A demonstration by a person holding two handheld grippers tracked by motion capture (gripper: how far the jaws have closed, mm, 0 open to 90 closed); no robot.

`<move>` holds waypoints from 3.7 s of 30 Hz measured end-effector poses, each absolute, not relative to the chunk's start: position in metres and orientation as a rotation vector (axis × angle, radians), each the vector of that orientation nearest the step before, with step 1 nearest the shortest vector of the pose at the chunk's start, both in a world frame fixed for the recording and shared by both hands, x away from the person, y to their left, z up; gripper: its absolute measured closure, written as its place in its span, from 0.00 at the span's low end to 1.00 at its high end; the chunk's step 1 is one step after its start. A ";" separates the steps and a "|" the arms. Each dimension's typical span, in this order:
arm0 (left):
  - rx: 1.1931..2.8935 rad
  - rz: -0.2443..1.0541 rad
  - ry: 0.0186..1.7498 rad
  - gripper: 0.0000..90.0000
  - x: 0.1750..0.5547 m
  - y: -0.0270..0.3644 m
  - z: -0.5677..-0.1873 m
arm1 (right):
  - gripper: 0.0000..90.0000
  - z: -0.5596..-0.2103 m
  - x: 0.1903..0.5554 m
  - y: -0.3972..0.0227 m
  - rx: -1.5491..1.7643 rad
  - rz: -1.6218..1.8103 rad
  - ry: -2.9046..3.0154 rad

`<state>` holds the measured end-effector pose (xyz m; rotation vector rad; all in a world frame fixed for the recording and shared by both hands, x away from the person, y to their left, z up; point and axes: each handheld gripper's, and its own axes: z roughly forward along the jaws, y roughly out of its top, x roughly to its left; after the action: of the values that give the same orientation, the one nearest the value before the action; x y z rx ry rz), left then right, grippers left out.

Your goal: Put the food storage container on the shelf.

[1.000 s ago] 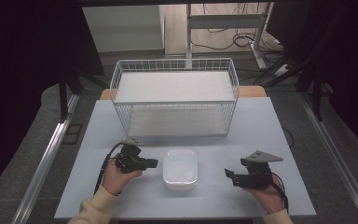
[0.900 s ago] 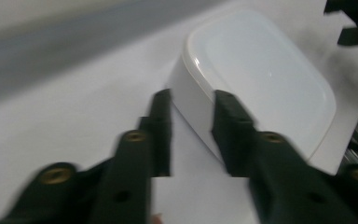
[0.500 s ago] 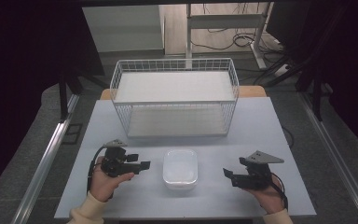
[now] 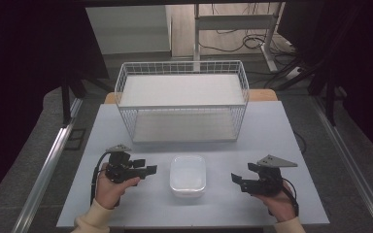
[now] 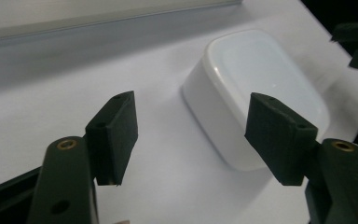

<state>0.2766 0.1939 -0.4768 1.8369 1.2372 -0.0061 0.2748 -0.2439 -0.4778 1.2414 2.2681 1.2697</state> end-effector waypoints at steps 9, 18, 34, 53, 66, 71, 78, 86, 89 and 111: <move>1.837 -0.081 1.229 0.38 0.280 0.187 -0.476 | 0.20 -0.464 0.280 -0.223 1.261 1.292 2.329; 1.804 -0.176 1.240 0.37 0.288 0.177 -0.480 | 0.28 -0.454 0.293 -0.199 1.290 1.337 2.385; 1.788 -0.237 1.226 0.37 0.294 0.164 -0.488 | 0.38 -0.474 0.305 -0.167 1.443 1.388 2.425; 1.769 -0.324 1.240 0.40 0.297 0.157 -0.503 | 0.44 -0.490 0.304 -0.157 1.543 1.408 2.482; 1.777 -0.391 1.235 0.55 0.296 0.147 -0.510 | 0.58 -0.495 0.304 -0.155 1.632 1.431 2.491; 1.767 -0.379 1.253 0.65 0.293 0.148 -0.508 | 0.73 -0.492 0.301 -0.162 1.714 1.466 2.465; 1.712 -0.364 1.251 0.78 0.285 0.153 -0.503 | 0.80 -0.489 0.295 -0.168 1.733 1.521 2.437; 1.711 -0.315 1.216 0.88 0.279 0.154 -0.493 | 0.89 -0.480 0.291 -0.173 1.678 1.554 2.421; 1.718 -0.307 1.212 0.88 0.278 0.155 -0.493 | 0.89 -0.477 0.289 -0.171 1.647 1.536 2.422; 1.724 -0.210 1.140 0.88 0.275 0.158 -0.460 | 0.89 -0.447 0.287 -0.168 1.504 1.597 2.392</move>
<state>0.2748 0.1584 -0.4598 1.7238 1.1399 -0.2095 0.2866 -0.1685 -0.4468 1.5036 2.3917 1.5974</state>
